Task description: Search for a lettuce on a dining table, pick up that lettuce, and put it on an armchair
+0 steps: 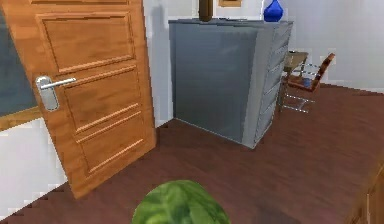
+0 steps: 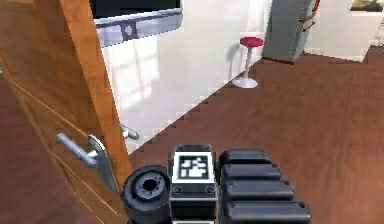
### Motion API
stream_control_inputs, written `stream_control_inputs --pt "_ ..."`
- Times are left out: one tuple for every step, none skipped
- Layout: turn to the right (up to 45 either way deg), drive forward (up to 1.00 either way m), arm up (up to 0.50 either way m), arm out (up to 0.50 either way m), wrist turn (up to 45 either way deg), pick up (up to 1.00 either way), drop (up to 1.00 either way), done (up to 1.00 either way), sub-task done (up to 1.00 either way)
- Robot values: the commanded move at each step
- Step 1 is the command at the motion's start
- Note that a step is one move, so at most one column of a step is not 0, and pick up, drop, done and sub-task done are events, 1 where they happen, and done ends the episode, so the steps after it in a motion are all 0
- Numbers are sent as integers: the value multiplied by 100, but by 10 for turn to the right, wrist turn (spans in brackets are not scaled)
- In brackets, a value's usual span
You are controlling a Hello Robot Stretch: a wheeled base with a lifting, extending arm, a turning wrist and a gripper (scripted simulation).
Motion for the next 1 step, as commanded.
stream_control_inputs --pt "0 25 0 0 0 0 0 0 0"
